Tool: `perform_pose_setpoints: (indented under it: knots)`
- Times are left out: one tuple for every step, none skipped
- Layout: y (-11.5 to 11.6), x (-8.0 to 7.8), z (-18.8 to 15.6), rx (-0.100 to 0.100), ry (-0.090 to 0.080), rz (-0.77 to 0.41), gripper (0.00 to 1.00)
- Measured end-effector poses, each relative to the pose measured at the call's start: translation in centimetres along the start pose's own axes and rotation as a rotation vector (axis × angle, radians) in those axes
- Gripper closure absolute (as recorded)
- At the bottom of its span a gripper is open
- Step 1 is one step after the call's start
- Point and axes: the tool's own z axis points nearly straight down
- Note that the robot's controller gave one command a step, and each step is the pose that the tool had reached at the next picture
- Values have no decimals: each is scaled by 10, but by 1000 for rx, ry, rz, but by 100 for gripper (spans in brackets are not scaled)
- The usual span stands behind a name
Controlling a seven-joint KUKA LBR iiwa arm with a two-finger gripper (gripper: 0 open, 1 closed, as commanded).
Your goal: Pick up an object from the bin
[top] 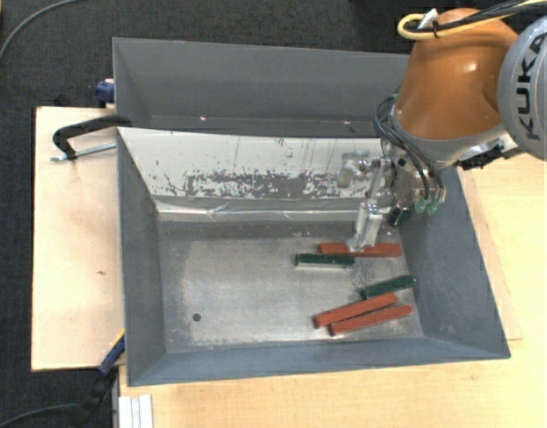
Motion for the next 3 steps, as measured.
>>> perform_pose_setpoints:
  knots:
    - [19,23,156,-1,14,4,0]
    - [19,20,151,0,5,5,100]
    - [45,-1,-3,-1,-9,12,100]
